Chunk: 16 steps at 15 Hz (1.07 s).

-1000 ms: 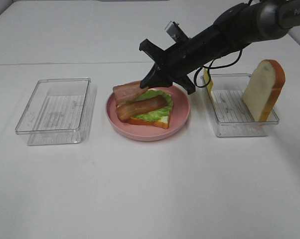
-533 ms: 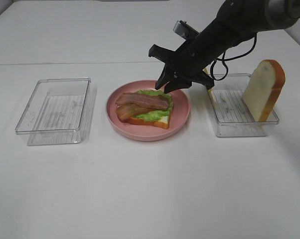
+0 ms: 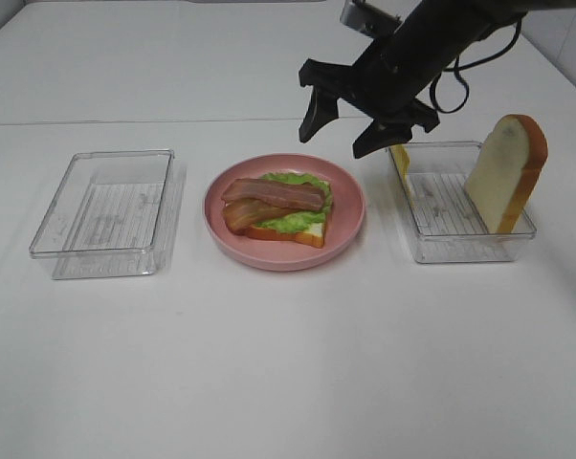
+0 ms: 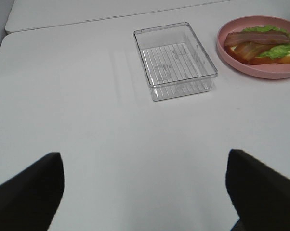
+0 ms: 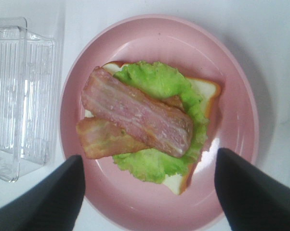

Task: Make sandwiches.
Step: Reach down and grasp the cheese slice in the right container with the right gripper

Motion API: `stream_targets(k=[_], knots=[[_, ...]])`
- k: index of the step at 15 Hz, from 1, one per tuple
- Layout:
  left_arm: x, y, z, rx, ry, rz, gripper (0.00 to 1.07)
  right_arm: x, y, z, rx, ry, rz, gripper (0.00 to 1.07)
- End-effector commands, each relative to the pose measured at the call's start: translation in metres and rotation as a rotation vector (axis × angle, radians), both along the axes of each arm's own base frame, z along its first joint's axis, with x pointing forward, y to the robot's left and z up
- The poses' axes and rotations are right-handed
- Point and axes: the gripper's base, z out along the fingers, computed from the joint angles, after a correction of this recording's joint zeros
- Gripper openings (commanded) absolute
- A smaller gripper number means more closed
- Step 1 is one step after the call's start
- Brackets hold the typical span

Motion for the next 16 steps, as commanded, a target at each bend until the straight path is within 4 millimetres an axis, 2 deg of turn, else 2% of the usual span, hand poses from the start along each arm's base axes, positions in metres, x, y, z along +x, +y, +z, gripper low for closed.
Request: stream_targets(k=[1,3,5,8,9,13,15,16], knots=[[-0.002,0.000,0.000,-0.005,-0.029,-0.001,0.86,-0.010,-0.009,0.027,-0.075,-0.021,0.046,0.71],[-0.002,0.000,0.000,-0.005,-0.029,-0.001,0.86,-0.014,-0.018,0.046,-0.182,-0.001,0.055,0.71],[-0.002,0.000,0.000,-0.005,-0.029,-0.001,0.86,-0.010,-0.028,0.063,-0.297,-0.015,0.041,0.71],[-0.002,0.000,0.000,-0.005,-0.029,-0.001,0.86,-0.001,-0.032,0.073,-0.356,-0.078,0.016,0.69],[-0.002,0.000,0.000,-0.005,-0.029,-0.001,0.86,0.003,-0.032,0.071,-0.357,-0.082,0.013,0.69],[-0.002,0.000,0.000,-0.005,-0.029,-0.001,0.86,0.027,-0.027,0.037,-0.402,-0.058,0.027,0.69],[-0.002,0.000,0.000,-0.005,-0.029,-0.001,0.86,0.047,-0.034,0.011,-0.408,-0.021,-0.003,0.69],[-0.002,0.000,0.000,-0.005,-0.029,-0.001,0.86,0.052,-0.039,0.007,-0.393,-0.011,-0.019,0.67]])
